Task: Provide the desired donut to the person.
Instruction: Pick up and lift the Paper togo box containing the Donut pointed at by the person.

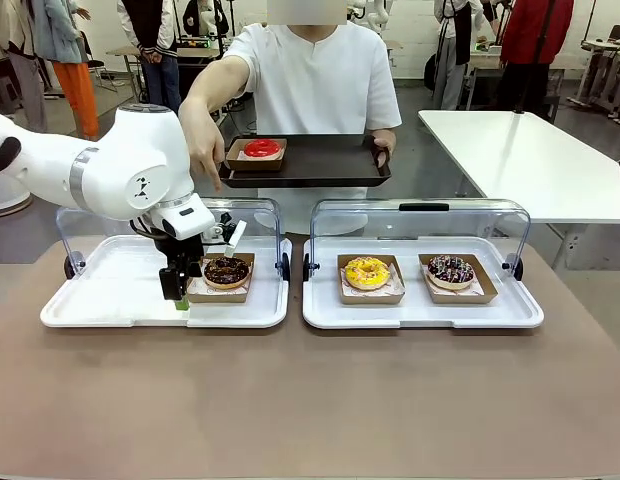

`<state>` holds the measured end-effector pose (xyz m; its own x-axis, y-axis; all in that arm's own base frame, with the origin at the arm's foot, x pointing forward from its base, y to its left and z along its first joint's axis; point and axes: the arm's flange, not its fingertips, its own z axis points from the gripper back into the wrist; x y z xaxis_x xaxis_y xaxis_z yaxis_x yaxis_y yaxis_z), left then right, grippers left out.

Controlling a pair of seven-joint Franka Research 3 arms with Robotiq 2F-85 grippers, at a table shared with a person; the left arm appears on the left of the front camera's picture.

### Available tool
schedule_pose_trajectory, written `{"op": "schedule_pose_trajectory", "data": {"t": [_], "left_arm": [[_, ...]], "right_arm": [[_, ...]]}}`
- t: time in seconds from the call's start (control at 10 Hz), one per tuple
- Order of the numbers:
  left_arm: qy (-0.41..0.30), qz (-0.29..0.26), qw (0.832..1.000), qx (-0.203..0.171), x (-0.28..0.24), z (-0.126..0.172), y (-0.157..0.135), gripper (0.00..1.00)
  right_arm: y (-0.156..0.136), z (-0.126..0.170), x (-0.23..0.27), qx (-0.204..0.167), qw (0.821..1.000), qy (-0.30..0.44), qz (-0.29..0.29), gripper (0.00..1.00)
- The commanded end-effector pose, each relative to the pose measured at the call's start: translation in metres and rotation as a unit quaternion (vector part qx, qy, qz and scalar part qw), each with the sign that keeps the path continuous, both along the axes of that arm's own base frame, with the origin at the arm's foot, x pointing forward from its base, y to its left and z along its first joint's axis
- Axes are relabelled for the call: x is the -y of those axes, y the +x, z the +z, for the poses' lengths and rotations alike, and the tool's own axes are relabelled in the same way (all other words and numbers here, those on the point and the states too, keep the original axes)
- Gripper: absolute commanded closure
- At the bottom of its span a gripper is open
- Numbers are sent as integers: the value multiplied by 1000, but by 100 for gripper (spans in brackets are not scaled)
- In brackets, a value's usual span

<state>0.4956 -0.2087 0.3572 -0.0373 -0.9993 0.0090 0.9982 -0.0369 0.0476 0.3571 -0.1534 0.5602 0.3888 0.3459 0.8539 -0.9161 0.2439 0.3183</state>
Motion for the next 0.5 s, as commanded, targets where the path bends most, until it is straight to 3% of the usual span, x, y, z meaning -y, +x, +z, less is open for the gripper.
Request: {"op": "schedule_pose_trajectory", "data": {"t": [0.0,0.4], "left_arm": [[-4,-3,1000,8,-2,-2,8,0],[-13,-3,1000,10,-5,-9,18,0]], "right_arm": [[1,0,0,5,1000,8,2,0],[1,0,0,5,1000,8,2,0]]}}
